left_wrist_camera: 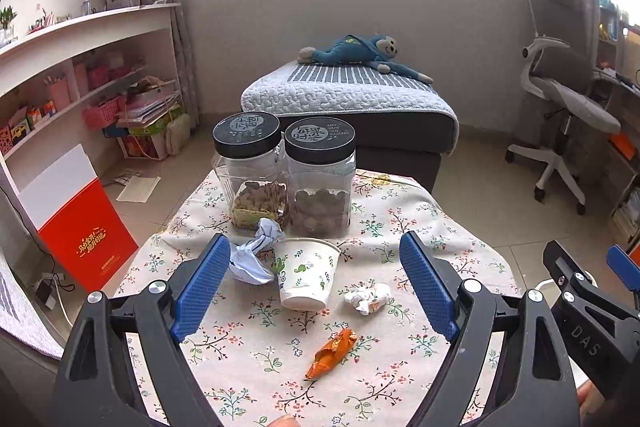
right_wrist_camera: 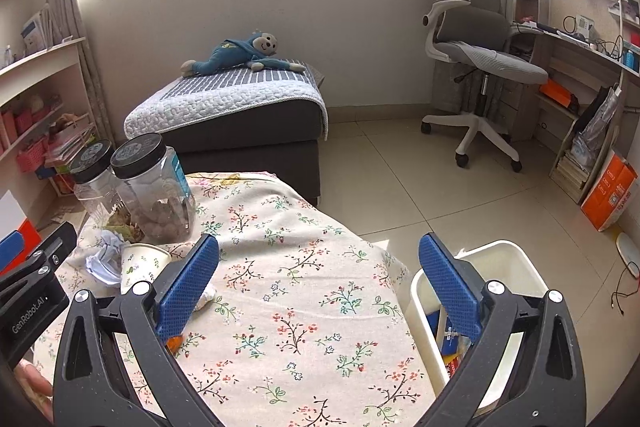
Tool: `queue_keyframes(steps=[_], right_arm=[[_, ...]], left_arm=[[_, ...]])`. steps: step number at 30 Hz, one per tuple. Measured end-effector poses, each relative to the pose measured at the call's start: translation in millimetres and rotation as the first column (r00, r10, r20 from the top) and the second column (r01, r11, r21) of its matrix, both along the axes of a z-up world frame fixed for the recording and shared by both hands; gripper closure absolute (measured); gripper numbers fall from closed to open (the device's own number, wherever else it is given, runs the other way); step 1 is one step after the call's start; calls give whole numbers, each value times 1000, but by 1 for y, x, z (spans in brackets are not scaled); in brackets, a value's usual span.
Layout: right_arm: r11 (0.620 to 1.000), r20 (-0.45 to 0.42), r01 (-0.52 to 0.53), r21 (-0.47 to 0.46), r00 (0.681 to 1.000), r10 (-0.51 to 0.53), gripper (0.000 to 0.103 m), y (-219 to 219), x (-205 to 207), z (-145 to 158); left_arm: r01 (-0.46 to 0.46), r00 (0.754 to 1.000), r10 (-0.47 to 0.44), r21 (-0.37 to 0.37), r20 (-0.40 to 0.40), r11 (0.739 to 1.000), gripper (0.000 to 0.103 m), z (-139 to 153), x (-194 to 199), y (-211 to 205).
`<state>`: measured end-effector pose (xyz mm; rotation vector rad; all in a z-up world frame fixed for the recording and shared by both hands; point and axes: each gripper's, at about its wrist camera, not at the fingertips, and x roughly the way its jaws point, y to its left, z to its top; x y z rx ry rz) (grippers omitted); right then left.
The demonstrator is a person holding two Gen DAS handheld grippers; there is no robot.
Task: Collect trash
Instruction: 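Move both tools back over the table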
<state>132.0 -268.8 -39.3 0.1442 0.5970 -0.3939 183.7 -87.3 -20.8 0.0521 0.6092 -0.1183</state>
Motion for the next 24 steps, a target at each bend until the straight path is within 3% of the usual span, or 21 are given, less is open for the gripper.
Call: queue_keyframes(steps=[8,20,24], right_arm=[[991,-141,-92,97,984,105,7,42,39,-40],[956,-350,-194,219,899,263,7,119,83,-125],[947,-393,-224,231,868,302,18,135,92,-144]], left_arm=[[-93,995,93,5,-20,996,19,-8,11,55],[-200,978,199,-16,-68,980,19,-17,33,126],[-224,971,220,-34,-91,974,19,-19,45,141]])
